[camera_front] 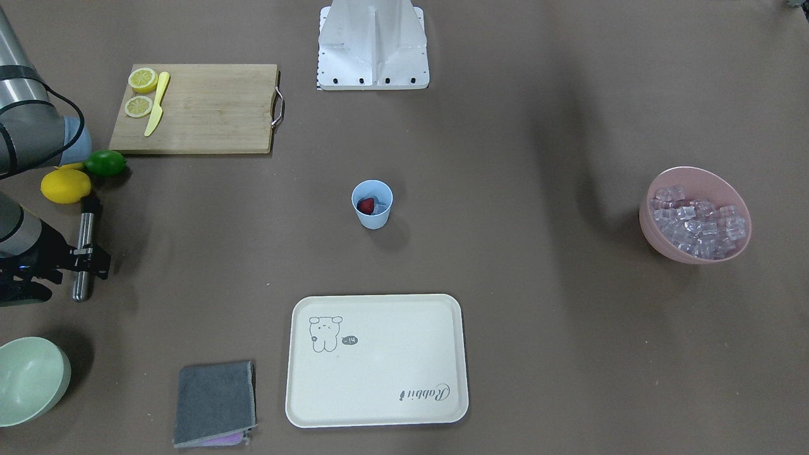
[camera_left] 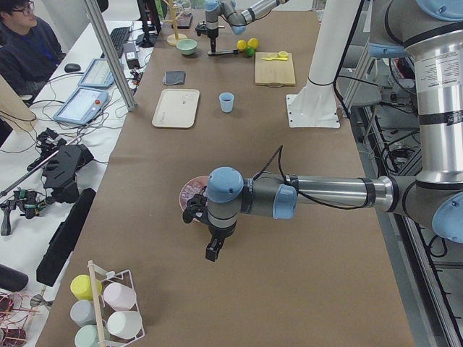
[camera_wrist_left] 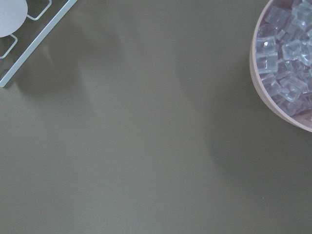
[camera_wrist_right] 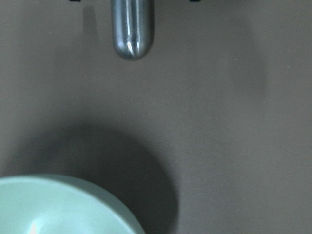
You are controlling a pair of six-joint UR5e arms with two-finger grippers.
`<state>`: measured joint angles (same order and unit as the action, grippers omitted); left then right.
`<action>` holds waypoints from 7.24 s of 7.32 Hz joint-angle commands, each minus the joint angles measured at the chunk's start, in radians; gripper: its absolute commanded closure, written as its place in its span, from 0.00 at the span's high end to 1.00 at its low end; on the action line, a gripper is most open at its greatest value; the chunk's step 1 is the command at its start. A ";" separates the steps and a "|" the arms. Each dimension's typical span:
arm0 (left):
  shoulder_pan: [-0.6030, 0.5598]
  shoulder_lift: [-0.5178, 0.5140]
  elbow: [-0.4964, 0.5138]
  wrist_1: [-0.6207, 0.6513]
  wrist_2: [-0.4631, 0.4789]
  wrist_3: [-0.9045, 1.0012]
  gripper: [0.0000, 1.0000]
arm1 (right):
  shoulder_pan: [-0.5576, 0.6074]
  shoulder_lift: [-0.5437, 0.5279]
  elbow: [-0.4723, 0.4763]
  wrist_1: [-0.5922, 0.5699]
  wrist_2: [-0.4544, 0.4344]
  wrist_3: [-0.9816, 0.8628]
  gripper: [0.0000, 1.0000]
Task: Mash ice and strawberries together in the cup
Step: 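Lower the right gripper around the metal pestle and grasp it, then lift the pestle with the right gripper and carry it over the cup, then push the pestle down into the cup with the right gripper, pressing the contents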
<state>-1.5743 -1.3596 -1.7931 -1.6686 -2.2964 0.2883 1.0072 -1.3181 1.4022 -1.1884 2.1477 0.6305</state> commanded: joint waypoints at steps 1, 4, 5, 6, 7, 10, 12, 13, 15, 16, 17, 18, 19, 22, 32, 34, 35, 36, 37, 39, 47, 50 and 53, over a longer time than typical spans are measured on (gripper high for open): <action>0.000 0.030 0.001 -0.045 0.000 0.000 0.99 | 0.001 0.002 -0.009 0.000 0.001 0.002 0.69; 0.000 0.056 0.000 -0.074 0.000 0.000 0.99 | 0.001 0.000 -0.006 0.001 0.000 0.011 0.00; -0.001 0.056 0.000 -0.074 0.000 0.000 0.99 | 0.002 -0.003 0.000 0.003 0.001 0.006 0.00; 0.000 0.056 0.000 -0.074 0.000 0.000 0.99 | 0.002 0.000 0.001 0.001 0.001 0.006 0.00; -0.001 0.056 0.001 -0.074 0.000 0.000 0.99 | 0.004 0.014 0.001 0.004 -0.002 0.002 0.00; 0.000 0.054 0.001 -0.072 0.000 -0.001 0.99 | 0.033 0.075 0.049 -0.005 0.001 0.002 0.00; 0.000 0.054 0.003 -0.071 -0.002 -0.001 0.99 | 0.053 0.076 0.165 -0.121 -0.008 -0.038 0.00; 0.000 0.054 0.004 -0.071 -0.002 -0.001 0.99 | 0.051 0.080 0.216 -0.141 -0.028 -0.066 0.00; 0.000 0.054 0.006 -0.071 -0.002 -0.001 0.99 | 0.031 0.112 0.354 -0.300 -0.086 -0.055 0.00; 0.000 0.056 0.014 -0.071 -0.002 0.000 0.99 | 0.022 0.135 0.365 -0.321 -0.116 -0.092 0.00; 0.000 0.054 0.017 -0.071 -0.002 -0.001 0.99 | 0.018 0.151 0.356 -0.300 -0.109 -0.203 0.00; 0.000 0.056 0.018 -0.071 -0.002 -0.001 0.99 | 0.022 0.152 0.363 -0.304 -0.095 -0.198 0.00; 0.000 0.054 0.023 -0.071 -0.002 -0.001 0.99 | 0.021 0.154 0.363 -0.306 -0.091 -0.195 0.00; 0.000 0.056 0.023 -0.072 -0.018 -0.001 0.99 | 0.008 0.183 0.417 -0.295 -0.094 -0.183 0.00; 0.000 0.056 0.040 -0.072 -0.029 -0.001 0.99 | -0.378 0.309 0.367 0.507 -0.380 -0.199 0.00; 0.000 0.057 0.040 -0.074 -0.029 0.000 0.99 | -0.465 0.344 0.283 0.670 -0.524 -0.198 0.00; 0.000 0.057 0.040 -0.074 -0.029 0.000 0.99 | -0.470 0.350 0.199 0.832 -0.529 -0.196 0.00; 0.000 0.056 0.040 -0.075 -0.029 0.000 0.99 | -0.476 0.340 0.164 0.895 -0.531 -0.199 0.00; 0.000 0.056 0.040 -0.076 -0.028 0.000 0.99 | -0.481 0.332 0.134 0.962 -0.534 -0.202 0.00; 0.000 0.057 0.040 -0.076 -0.028 0.000 0.99 | -0.483 0.332 0.066 1.035 -0.549 -0.204 0.00; 0.000 0.056 0.040 -0.076 -0.029 0.000 0.99 | -0.533 0.350 0.282 0.783 -0.640 -0.161 0.00; 0.000 0.056 0.040 -0.076 -0.029 0.000 0.99 | -0.536 0.323 0.135 0.995 -0.637 -0.169 0.00; 0.000 0.057 0.040 -0.076 -0.029 0.000 0.99 | -0.539 0.321 0.015 1.127 -0.638 -0.172 0.00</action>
<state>-1.5739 -1.3026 -1.7543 -1.7441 -2.3255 0.2883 0.4699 -0.9920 1.4451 -0.0877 1.5081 0.4592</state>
